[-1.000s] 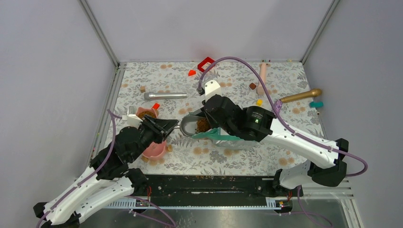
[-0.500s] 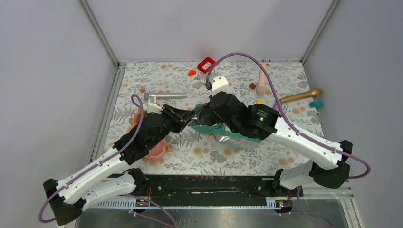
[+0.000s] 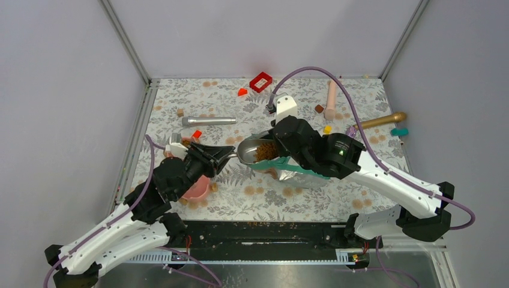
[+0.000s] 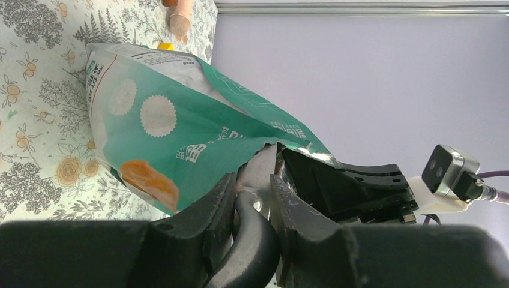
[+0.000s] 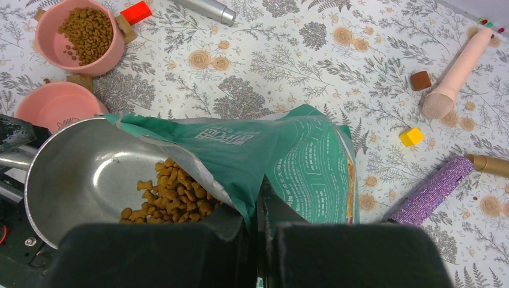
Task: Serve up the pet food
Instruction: Collect the pet food from the pet food bag.
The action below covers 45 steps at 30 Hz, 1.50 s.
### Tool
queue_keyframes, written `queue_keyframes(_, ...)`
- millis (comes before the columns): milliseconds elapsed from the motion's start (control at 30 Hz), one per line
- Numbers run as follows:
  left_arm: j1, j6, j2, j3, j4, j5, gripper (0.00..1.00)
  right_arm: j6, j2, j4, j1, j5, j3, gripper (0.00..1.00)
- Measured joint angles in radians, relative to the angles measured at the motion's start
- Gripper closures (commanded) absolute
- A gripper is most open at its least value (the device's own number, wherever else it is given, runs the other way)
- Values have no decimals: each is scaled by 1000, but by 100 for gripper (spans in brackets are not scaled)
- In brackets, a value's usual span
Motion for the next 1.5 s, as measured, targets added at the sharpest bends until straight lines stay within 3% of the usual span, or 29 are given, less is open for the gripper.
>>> queue_keyframes(500,-6,-72,-159,-84,-26,-1,100,6,0,14,13,-23,-10,100)
queue_keyframes(1033,1,-89,-276,-60,-116,-71,100,-13,-16,-29,1,40,9,100)
queue_keyframes(1500,2,-56,-301,-50,-21,-161,100,-4,-56,-63,0,40,7,100)
